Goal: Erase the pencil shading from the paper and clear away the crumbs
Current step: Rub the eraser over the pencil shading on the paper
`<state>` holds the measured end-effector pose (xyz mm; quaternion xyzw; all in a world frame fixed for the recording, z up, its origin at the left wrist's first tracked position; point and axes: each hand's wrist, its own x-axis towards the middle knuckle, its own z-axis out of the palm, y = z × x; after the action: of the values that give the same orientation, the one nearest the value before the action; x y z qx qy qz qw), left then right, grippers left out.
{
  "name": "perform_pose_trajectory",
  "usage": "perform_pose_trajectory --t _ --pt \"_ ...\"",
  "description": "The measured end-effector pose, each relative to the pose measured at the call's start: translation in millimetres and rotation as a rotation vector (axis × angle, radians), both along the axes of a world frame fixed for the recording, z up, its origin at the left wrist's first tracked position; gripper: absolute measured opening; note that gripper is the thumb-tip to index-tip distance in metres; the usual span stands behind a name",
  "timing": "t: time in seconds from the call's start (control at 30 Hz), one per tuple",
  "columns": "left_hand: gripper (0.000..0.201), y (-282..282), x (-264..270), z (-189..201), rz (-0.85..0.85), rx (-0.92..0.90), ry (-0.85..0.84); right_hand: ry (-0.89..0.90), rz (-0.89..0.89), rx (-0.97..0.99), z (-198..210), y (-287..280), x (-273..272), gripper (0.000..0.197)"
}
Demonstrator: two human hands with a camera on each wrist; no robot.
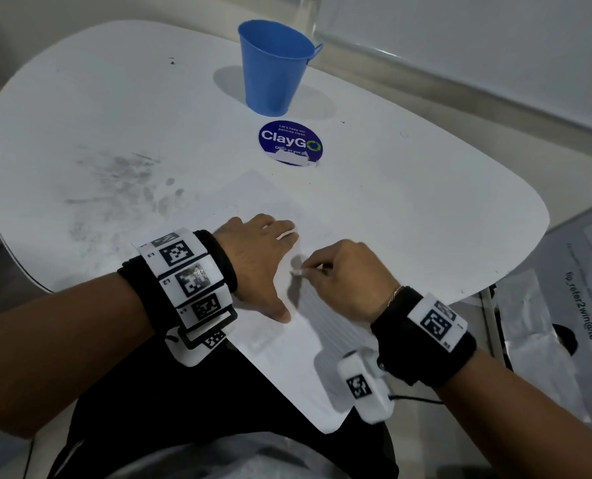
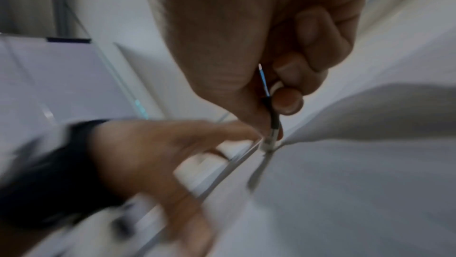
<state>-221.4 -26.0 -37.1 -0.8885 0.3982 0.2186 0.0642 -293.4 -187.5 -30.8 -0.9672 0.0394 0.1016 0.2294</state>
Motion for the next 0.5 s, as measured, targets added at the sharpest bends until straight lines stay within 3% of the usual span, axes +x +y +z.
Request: perform_pose_trajectory --t 0.1,0.23,0.4,0.5 --pt "0.121 0 0 0 0.006 -0.012 0.007 -0.063 -0.116 0.013 -1 -10 10 0.019" --pt "0.120 -1 -1 2 0.002 0.007 0.007 -0.011 0.056 0.016 4 13 -5 0.021" --pt "0.121 1 -3 2 0.026 -0.037 0.012 -0.088 -0.206 -0.064 5 -25 33 0.020" --pt "0.121 1 -3 2 0.027 -0.031 0.019 -0.055 -0.054 -0.071 4 -8 20 0.021"
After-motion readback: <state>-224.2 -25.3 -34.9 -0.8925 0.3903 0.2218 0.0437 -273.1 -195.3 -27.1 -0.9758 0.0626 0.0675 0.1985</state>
